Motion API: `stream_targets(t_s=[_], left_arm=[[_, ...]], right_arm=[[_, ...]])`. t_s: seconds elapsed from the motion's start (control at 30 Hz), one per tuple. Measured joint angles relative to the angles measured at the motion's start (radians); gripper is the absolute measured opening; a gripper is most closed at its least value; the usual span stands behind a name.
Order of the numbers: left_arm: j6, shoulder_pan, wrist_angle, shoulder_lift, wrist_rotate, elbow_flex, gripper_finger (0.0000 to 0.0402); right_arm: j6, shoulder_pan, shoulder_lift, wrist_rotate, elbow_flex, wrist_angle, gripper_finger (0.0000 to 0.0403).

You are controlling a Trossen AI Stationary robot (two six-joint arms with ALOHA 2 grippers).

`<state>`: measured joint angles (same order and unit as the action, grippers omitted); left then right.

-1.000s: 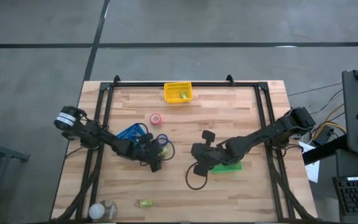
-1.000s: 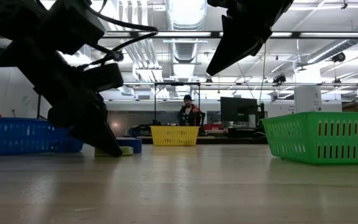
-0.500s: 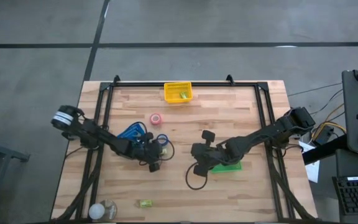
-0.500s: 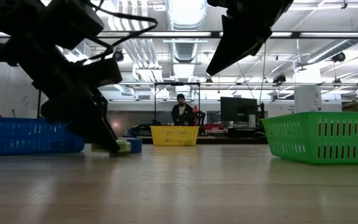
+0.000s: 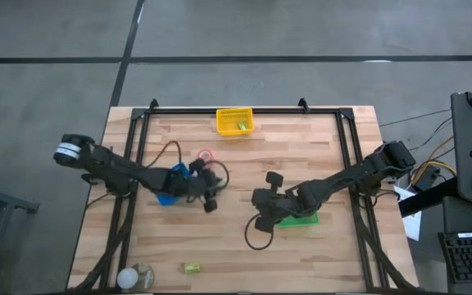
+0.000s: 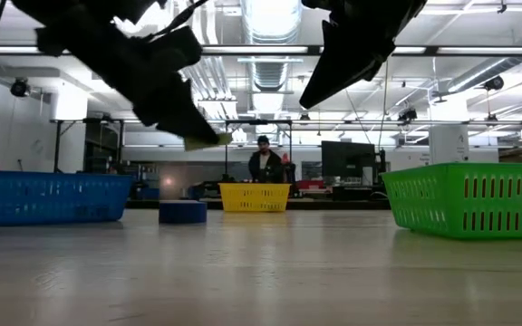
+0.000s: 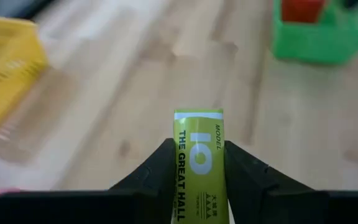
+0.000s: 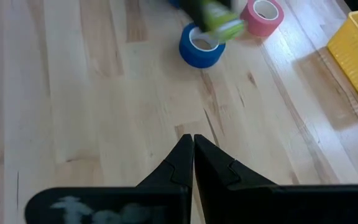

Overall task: Pick and place Stapler, Stapler remover, tape
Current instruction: Put the top green staple into the yellow bin

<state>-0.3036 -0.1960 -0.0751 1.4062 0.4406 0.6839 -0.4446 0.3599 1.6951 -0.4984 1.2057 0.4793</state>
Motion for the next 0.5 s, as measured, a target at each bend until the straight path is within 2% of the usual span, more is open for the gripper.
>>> stream_targets(t_s=[0.2,0.5], left_arm=[[0.078,0.152,0.001,-0.05,-0.001,0.039,0.0127],[0.163,0.408,-0.003,-0.043,-0.081,0.122,0.0114]], right_arm=[[0.0,0.0,0.0,0.0,-0.006,0.0,0.0008],[0.0,0.0,0.0,-0.007,-0.022,-0.011,0.0008]])
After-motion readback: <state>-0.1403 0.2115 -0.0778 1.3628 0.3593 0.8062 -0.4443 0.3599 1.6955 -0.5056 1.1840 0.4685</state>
